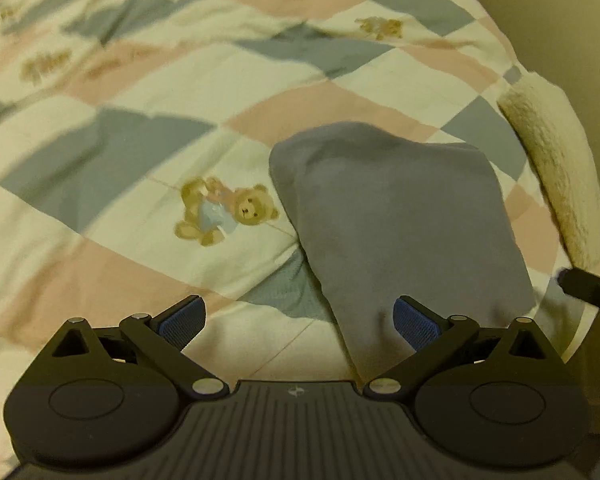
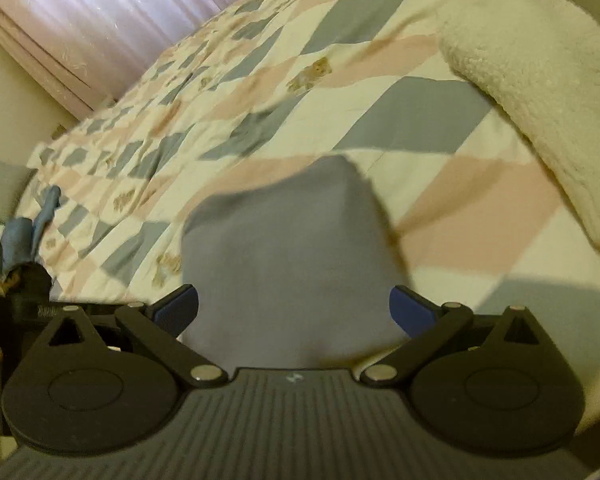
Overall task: Fold clothes
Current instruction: 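Move both open grippers to the sides of the folded grey sweatpants, then close both grippers on the sweatpants bundle and lift it off the duvet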
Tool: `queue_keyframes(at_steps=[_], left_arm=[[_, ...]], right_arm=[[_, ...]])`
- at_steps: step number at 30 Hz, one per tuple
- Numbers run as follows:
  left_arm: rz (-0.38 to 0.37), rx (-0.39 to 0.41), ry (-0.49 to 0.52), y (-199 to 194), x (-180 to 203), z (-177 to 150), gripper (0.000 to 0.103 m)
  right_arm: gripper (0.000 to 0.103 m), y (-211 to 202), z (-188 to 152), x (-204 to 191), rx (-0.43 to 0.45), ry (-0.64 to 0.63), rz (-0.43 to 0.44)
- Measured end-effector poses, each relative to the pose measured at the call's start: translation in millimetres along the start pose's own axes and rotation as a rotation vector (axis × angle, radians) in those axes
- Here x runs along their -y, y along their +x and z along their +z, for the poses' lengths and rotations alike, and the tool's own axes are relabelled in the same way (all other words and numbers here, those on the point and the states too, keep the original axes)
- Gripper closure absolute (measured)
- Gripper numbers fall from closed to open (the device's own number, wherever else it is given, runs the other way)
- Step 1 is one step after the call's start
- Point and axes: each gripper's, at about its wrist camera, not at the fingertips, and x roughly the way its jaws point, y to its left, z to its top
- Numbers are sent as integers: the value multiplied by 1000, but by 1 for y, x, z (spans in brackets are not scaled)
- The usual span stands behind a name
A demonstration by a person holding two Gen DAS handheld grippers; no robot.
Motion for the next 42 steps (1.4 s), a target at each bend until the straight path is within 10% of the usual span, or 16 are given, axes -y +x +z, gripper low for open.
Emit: queue_keyframes(at_steps=[9, 25, 28, 31, 35, 42], left_arm=[[-257, -33, -71, 40, -11, 9, 1], [-540, -45, -133, 92, -32, 24, 7], [-588, -37, -137, 97, -34, 25, 16], [-586, -42, -103, 102, -30, 27, 42], [-570, -63, -46, 95, -28, 38, 62], [-483, -111, 299, 46, 35, 96, 65]], right_arm=[[8, 91, 44, 61, -229, -19, 171], [16, 148, 61, 64, -386, -3, 322], [19, 155, 62, 65, -396, -8, 354], [43, 161, 61, 68, -413, 5, 383], [66, 153, 56, 69, -376, 49, 383], [72, 88, 23, 66, -118, 245, 377]])
